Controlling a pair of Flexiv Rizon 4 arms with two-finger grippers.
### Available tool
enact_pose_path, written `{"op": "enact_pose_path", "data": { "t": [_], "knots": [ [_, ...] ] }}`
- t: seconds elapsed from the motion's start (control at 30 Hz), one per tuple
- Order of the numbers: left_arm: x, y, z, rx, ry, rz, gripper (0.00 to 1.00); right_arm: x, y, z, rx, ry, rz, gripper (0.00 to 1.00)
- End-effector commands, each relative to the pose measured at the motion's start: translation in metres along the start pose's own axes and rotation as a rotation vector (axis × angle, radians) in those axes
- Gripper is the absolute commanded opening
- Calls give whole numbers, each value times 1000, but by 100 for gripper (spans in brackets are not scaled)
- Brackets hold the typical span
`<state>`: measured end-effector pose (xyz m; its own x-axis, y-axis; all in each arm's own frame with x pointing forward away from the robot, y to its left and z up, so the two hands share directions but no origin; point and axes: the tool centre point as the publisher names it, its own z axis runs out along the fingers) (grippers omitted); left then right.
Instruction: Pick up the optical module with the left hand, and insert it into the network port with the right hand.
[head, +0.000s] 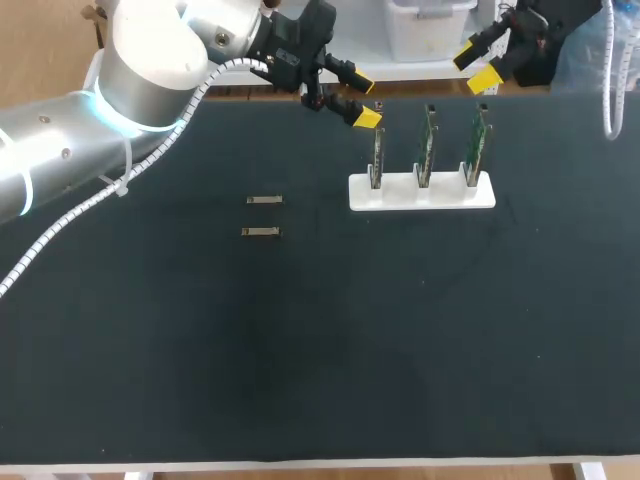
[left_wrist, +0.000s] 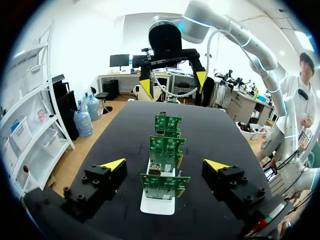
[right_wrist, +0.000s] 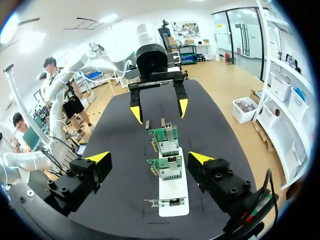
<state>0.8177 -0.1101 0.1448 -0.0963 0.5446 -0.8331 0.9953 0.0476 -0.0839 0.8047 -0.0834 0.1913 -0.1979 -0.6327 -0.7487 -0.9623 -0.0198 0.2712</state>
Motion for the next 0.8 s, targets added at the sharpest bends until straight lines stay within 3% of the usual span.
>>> {"op": "enact_pose_path", "data": {
  "t": [0.03,0.33,0.8],
  "knots": [
    [0,0,0,-1,1,1,100,-2,-8,-2,-402,4,1,100],
    [5,-3,-7,-6,23,17,100,-2,-8,-2,-402,4,1,100],
    [20,-11,-42,-8,186,69,100,-2,-8,-2,-402,4,1,100]
  ]
}}
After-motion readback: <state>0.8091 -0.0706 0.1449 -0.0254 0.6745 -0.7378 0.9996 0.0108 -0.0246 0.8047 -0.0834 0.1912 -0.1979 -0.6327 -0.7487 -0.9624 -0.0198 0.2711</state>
